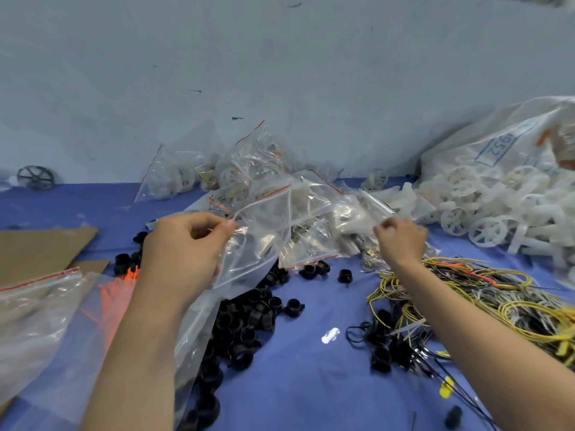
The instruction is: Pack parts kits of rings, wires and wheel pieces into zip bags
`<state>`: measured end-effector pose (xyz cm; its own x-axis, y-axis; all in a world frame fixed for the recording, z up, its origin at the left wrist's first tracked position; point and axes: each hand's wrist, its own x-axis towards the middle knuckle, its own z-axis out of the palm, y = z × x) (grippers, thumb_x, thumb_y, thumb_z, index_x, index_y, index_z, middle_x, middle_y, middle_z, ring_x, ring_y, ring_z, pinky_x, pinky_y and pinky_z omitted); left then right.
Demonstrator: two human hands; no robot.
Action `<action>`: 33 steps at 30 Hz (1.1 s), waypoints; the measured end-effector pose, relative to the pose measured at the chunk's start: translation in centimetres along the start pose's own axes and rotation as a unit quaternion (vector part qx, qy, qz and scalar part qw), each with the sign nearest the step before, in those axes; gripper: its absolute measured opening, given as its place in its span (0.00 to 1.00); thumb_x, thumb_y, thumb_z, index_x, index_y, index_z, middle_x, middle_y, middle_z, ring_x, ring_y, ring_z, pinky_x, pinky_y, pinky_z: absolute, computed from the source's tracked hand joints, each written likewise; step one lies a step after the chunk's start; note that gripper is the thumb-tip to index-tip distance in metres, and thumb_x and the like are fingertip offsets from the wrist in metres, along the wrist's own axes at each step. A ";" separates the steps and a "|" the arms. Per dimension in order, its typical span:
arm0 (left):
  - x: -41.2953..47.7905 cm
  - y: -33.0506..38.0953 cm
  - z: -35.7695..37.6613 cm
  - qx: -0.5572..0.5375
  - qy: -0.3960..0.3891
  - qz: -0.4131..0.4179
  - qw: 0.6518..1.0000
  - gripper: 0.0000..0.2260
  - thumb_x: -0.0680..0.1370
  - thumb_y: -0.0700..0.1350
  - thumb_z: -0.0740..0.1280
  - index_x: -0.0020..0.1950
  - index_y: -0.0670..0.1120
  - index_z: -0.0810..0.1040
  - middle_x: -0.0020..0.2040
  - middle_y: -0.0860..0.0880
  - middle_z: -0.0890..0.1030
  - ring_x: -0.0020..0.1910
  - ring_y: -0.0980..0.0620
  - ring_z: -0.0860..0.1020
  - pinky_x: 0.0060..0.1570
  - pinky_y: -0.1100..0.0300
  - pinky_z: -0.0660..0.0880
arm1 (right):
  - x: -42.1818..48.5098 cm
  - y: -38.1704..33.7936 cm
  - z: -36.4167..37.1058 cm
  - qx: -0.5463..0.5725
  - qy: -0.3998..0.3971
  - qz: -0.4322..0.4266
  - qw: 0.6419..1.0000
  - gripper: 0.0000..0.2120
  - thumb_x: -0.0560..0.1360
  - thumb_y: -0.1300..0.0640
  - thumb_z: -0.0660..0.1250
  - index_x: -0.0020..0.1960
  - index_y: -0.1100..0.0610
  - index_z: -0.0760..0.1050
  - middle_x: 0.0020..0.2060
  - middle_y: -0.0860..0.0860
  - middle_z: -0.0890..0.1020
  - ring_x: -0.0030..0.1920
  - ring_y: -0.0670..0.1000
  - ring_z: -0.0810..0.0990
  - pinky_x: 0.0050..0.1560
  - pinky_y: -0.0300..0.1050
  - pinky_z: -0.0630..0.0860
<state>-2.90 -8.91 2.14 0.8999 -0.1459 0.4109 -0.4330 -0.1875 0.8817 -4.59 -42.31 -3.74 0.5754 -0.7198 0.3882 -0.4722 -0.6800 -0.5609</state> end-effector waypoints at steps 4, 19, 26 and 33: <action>0.0 0.1 -0.2 0.005 -0.006 -0.016 1.000 0.08 0.77 0.47 0.70 0.38 0.54 0.83 0.20 0.51 0.72 0.19 0.56 0.66 0.25 0.63 0.65 | -1.9 -4.5 -5.3 0.425 0.062 0.039 0.902 0.08 0.80 0.55 0.60 0.43 0.53 0.69 0.47 0.53 0.78 0.46 0.57 0.83 0.42 0.51 0.77; -3.5 4.6 6.0 -0.019 -0.163 -0.019 0.986 0.16 0.81 0.48 0.61 0.34 0.46 0.69 0.24 0.55 0.71 0.24 0.55 0.71 0.34 0.58 0.70 | -10.2 -12.8 -12.5 0.860 -0.210 0.245 0.394 0.27 0.83 0.56 0.49 0.26 0.62 0.66 0.14 0.50 0.64 0.14 0.44 0.59 0.14 0.34 0.58; -4.0 5.9 6.3 -0.091 -0.113 0.097 0.985 0.12 0.82 0.45 0.58 0.41 0.44 0.72 0.47 0.54 0.69 0.37 0.58 0.75 0.38 0.65 0.71 | -13.2 -14.3 -9.5 0.729 -0.068 0.149 0.664 0.17 0.73 0.58 0.61 0.26 0.56 0.69 0.19 0.47 0.66 0.20 0.47 0.63 0.22 0.35 0.60; -3.9 6.0 6.3 -0.051 -0.153 0.141 0.977 0.10 0.82 0.44 0.60 0.44 0.50 0.76 0.57 0.54 0.70 0.50 0.74 0.72 0.50 0.81 0.62 | -11.7 -14.0 -9.3 0.253 -0.182 -0.068 0.948 0.13 0.80 0.60 0.57 0.41 0.62 0.75 0.42 0.58 0.78 0.46 0.57 0.75 0.43 0.44 0.68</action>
<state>-9.38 -15.54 4.40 0.6816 -0.4645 0.5654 -0.6396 -0.0028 0.7687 -10.93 -25.65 6.36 0.8443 -0.4708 0.2560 -0.0485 -0.5428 -0.8385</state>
